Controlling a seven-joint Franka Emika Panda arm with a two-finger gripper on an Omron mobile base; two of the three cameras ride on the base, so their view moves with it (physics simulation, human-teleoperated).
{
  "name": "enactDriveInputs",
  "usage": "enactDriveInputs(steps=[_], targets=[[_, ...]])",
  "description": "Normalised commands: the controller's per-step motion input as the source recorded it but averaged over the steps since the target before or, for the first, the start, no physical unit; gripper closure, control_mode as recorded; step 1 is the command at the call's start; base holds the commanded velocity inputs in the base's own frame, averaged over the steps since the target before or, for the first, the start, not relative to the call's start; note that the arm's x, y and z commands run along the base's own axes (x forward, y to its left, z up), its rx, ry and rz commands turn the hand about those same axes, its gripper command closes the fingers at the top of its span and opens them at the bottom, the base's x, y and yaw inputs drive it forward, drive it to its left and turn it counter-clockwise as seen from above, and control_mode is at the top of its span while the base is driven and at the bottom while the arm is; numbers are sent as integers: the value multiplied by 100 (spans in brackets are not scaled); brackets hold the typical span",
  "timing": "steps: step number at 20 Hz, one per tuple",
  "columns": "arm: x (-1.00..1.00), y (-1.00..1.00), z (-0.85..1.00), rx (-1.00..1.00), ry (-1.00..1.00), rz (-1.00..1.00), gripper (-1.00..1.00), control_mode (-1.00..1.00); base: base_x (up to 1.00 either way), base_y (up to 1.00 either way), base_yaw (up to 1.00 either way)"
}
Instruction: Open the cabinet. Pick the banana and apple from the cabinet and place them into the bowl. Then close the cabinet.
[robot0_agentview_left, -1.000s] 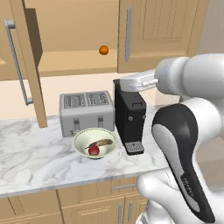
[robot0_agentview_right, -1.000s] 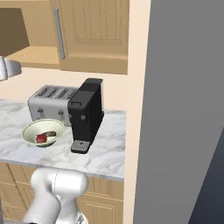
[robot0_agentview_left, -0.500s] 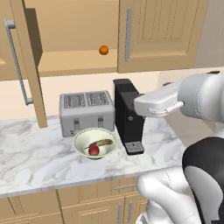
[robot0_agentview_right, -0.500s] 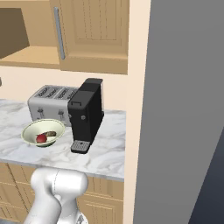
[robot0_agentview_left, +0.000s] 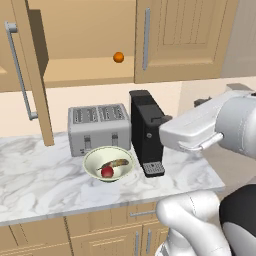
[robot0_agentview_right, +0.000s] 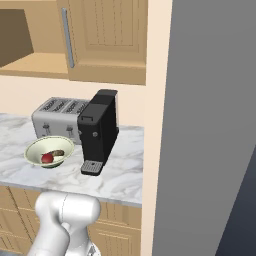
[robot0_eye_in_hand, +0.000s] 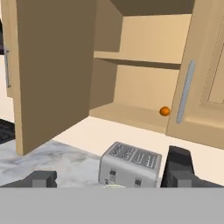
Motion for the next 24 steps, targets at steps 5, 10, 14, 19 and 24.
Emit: enactDriveInputs(steps=[5,10,14,19,24], targets=[[-4,9,-1,0,-12,0,-100,-100,0,0,0],[-3,16,0,0,-10,0,-100,-100,0,0,0],[-1,27,-1,0,-11,0,-100,-100,0,0,0],[0,30,0,0,-10,-1,-100,-100,0,0,0],[0,23,0,0,-6,-3,-100,-100,0,0,0]])
